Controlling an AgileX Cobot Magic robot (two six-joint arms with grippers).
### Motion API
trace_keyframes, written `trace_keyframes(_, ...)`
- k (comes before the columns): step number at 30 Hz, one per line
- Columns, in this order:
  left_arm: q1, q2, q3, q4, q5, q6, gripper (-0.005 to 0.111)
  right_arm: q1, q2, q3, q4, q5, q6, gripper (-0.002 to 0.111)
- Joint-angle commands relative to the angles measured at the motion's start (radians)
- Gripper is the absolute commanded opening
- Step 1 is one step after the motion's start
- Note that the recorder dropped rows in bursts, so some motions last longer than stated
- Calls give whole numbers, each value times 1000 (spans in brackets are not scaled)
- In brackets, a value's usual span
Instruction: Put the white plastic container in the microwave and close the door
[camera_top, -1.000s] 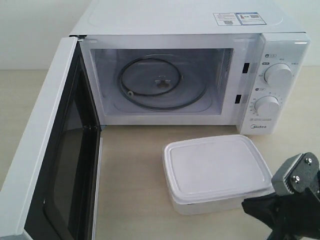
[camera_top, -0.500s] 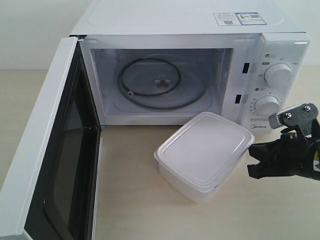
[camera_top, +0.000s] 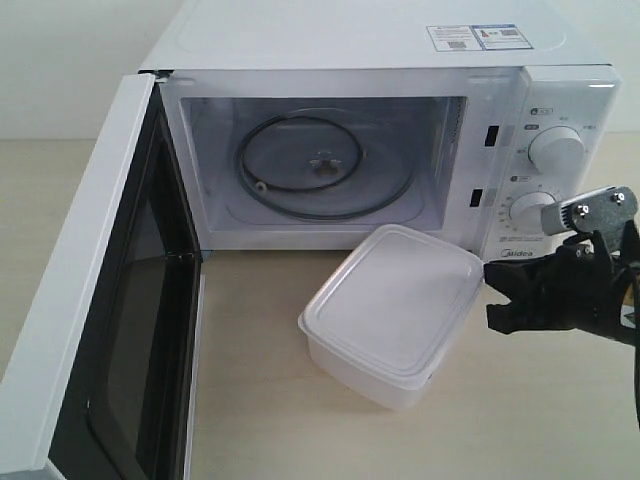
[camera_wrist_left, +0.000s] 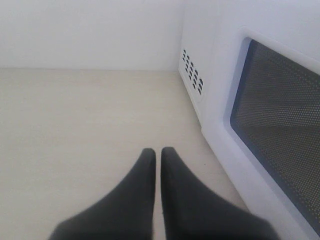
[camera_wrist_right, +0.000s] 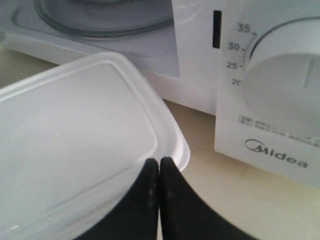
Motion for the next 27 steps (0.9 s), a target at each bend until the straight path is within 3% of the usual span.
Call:
trace_keyframes(1, 2, -4, 4, 4, 1, 2, 4, 0, -3, 113, 207, -150, -128, 0)
trace_keyframes(6, 2, -4, 4, 4, 1, 2, 4, 0, -3, 267, 265, -348, -112, 0)
trace_keyframes(14, 2, -4, 4, 4, 1, 2, 4, 0, -3, 340, 161, -357, 238, 0)
trace_keyframes(22, 2, -4, 4, 4, 1, 2, 4, 0, -3, 338, 92, -357, 766, 0)
trace_keyframes(27, 2, -4, 4, 4, 1, 2, 4, 0, -3, 338, 77, -357, 893, 0)
